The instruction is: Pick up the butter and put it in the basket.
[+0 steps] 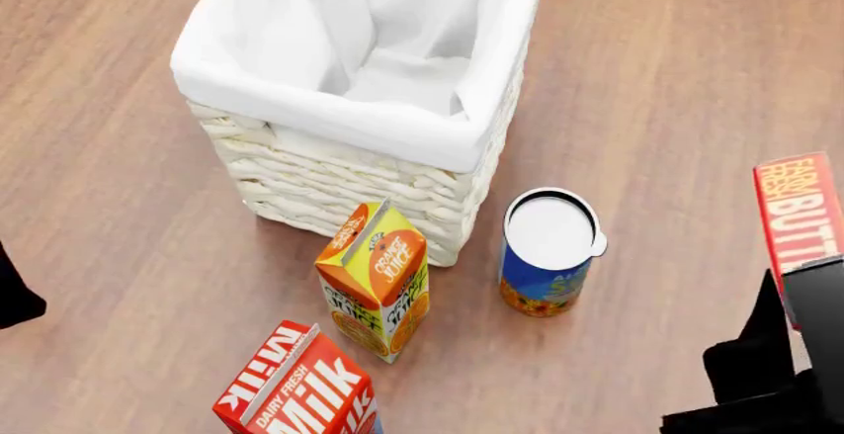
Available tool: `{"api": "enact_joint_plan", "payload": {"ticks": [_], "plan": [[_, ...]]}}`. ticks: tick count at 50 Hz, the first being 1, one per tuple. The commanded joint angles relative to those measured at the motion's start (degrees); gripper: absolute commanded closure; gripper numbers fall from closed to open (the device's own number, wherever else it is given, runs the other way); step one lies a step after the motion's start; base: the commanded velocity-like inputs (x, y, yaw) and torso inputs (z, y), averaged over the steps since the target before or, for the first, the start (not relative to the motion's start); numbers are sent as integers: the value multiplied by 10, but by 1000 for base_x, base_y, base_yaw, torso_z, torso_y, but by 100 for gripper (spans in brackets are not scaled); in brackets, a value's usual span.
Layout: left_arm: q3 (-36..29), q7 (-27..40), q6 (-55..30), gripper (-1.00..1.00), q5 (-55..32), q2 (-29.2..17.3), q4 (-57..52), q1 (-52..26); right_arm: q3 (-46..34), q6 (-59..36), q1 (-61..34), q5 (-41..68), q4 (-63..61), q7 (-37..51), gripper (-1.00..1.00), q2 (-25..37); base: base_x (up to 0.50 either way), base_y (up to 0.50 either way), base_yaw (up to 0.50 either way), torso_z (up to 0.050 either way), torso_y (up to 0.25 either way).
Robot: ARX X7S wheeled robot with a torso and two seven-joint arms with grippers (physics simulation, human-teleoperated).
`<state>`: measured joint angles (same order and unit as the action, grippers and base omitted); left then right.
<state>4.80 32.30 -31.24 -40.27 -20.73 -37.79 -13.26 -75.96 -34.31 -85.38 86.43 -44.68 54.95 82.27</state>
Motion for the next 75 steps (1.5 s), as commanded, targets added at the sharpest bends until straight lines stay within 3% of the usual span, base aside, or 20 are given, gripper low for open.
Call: {"api": "enact_joint_plan", "payload": {"ticks": [1, 29, 60, 75], "plan": [[2, 6, -3, -100, -6, -1, -2, -1, 49, -55, -119, 2, 79, -57, 100, -39, 0, 0, 0, 0, 0], [-4, 2, 6, -100, -4, -3, 19, -9, 47, -153, -193, -76, 322, -189, 100, -187, 0, 0, 0, 0, 1], [-6, 12, 4, -100, -15, -5, 8, -4, 59, -120, -214, -112, 634, -305, 100, -338, 0, 0, 0, 0, 2], [-5, 19, 0, -100, -26, -9, -7, 2, 36, -162, -266, -123, 843, -430, 100, -471, 0, 0, 0, 1, 1]]}}
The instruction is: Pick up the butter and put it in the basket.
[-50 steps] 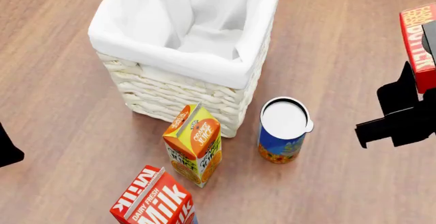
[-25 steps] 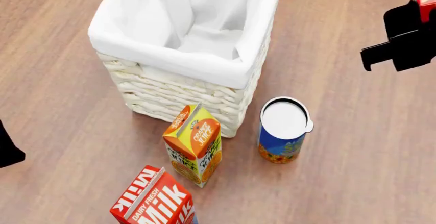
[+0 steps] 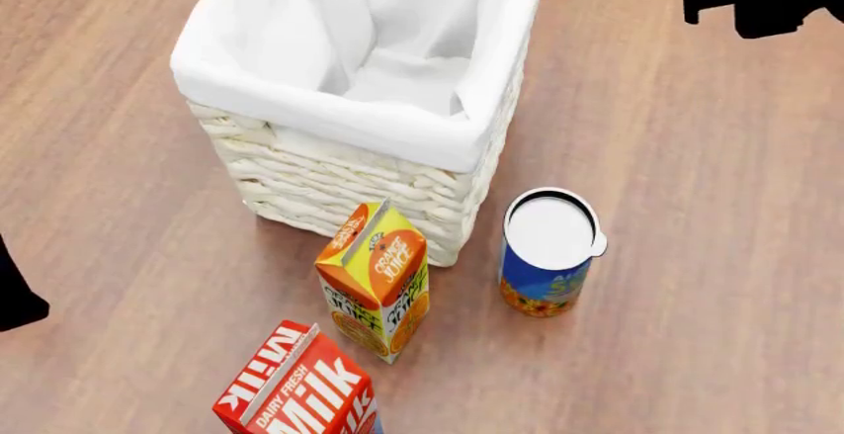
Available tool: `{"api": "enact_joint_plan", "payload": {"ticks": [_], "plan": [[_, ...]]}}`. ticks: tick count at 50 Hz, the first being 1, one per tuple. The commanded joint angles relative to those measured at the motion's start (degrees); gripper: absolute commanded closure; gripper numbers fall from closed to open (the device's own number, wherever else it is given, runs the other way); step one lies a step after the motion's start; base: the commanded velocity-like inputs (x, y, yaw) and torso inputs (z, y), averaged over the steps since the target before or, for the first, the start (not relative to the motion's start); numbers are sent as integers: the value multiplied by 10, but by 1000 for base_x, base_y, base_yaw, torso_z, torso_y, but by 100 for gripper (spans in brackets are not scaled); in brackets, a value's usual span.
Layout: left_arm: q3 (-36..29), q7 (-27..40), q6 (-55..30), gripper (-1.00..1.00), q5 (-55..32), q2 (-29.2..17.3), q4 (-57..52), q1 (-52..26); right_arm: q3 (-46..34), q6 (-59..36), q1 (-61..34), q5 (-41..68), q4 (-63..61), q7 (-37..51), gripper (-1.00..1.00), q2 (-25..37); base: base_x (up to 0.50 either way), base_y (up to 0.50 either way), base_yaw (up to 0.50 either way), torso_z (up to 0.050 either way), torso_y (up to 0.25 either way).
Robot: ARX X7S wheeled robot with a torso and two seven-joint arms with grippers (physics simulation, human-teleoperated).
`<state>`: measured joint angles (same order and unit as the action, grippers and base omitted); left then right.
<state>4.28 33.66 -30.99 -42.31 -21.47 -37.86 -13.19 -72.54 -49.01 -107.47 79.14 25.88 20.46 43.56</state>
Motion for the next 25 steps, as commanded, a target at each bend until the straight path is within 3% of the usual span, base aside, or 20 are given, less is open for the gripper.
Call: {"api": "enact_joint_plan", "payload": {"ticks": [1, 21, 25], "plan": [[0, 5, -2, -100, -6, -1, -6, 2, 1, -15, -46, -51, 140, -87, 100, -85, 0, 0, 3, 0, 0], [-8, 7, 2, -100, -1, -2, -2, 3, -81, 57, -83, -155, 478, -410, 100, -309, 0, 0, 0, 1, 2], [-8, 10, 1, -100, -2, -2, -2, 1, -80, 55, -85, -172, 490, -439, 100, -325, 0, 0, 0, 0, 0]]}}
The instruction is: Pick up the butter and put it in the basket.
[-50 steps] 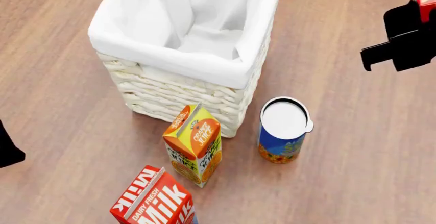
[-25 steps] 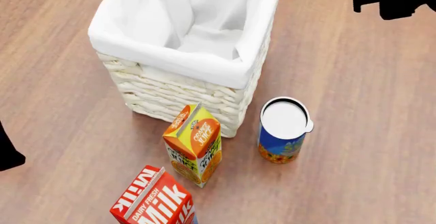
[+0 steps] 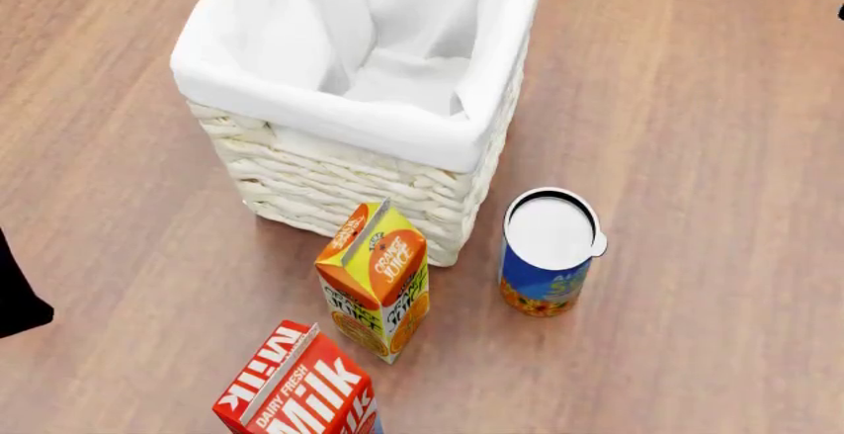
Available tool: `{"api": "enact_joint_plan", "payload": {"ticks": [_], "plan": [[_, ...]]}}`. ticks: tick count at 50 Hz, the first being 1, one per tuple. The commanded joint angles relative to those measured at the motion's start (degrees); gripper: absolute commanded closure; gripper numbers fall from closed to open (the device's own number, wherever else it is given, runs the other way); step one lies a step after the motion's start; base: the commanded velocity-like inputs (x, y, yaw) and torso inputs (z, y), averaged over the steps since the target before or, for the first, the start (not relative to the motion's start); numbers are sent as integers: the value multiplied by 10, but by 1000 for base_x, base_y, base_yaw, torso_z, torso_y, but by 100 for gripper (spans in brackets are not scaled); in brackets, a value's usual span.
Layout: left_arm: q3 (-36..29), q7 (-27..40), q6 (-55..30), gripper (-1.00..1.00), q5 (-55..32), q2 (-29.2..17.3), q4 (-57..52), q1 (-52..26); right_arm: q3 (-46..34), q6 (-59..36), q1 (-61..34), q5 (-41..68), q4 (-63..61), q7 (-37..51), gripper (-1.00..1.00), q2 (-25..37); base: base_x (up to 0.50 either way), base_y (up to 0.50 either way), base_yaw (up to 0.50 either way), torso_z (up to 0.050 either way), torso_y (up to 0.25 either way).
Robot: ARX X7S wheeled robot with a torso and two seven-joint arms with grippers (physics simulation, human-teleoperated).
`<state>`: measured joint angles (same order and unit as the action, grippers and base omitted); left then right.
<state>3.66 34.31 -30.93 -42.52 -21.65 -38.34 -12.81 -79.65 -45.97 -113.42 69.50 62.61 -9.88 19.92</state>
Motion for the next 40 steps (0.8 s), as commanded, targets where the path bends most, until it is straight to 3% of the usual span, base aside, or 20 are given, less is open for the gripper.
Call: {"api": "enact_joint_plan", "payload": {"ticks": [1, 14, 40], "plan": [[-3, 2, 1, -100, 2, 0, 5, -3, -8, 25, -25, -82, 123, -153, 100, -92, 0, 0, 0, 0, 0], [-5, 6, 3, -100, 3, 1, 12, -5, 87, 22, -18, -195, 123, -238, 100, -122, 0, 0, 0, 1, 2], [-7, 13, 4, -100, -1, -2, 13, -4, 411, 12, -2, -542, 124, -376, 100, -181, 0, 0, 0, 0, 1]]}}
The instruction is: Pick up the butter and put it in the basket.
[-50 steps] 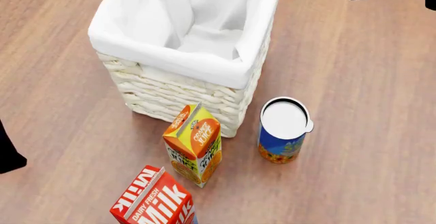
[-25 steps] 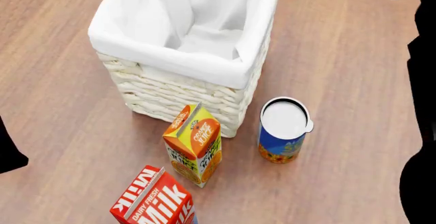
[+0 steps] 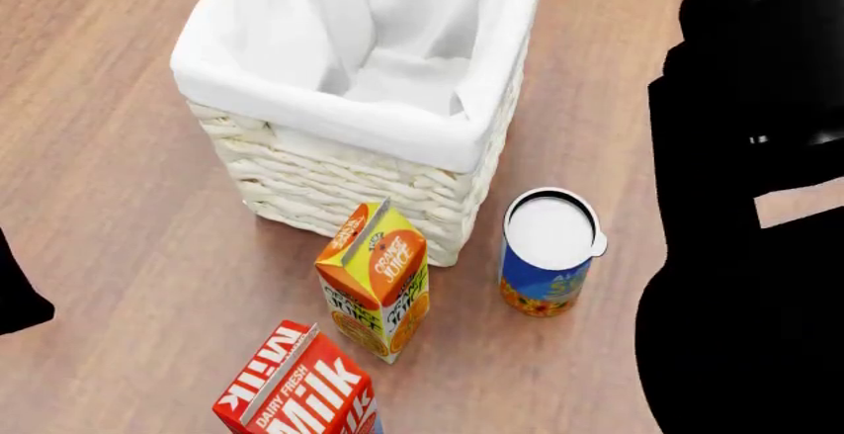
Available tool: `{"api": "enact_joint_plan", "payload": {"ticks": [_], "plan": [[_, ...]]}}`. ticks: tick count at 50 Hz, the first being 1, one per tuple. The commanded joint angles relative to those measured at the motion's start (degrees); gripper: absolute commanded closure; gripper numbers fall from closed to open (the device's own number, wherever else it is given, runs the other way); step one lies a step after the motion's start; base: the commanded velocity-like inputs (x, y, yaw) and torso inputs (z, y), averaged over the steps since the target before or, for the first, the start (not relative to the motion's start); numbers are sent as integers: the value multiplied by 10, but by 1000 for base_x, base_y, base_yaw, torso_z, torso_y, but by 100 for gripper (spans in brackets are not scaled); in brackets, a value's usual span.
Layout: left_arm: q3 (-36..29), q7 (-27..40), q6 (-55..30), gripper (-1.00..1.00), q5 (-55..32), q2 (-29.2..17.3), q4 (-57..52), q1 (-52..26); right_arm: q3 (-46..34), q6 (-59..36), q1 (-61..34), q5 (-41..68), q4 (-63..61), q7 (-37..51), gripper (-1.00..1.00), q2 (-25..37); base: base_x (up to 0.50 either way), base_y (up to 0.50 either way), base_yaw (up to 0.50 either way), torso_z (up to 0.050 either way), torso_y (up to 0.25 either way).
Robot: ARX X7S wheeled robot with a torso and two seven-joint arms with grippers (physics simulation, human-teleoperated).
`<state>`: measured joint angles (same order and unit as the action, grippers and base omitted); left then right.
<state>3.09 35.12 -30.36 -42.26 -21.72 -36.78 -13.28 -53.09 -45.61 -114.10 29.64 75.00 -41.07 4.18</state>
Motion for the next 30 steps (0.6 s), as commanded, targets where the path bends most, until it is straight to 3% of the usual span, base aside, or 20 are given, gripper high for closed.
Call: {"api": "enact_joint_plan", "payload": {"ticks": [1, 13, 30], "plan": [[-1, 5, -2, -100, -4, -1, -4, 1, 157, 10, 6, -154, 0, -67, 100, -26, 0, 0, 0, 0, 0], [4, 21, -13, -100, -18, -5, -23, 8, 257, 6, 17, -233, 0, -93, 100, -39, 0, 0, 0, 1, 2], [5, 34, -23, -100, -31, -9, -37, 12, 281, -35, 33, -255, 0, -93, 100, -41, 0, 0, 0, 1, 1]]}}
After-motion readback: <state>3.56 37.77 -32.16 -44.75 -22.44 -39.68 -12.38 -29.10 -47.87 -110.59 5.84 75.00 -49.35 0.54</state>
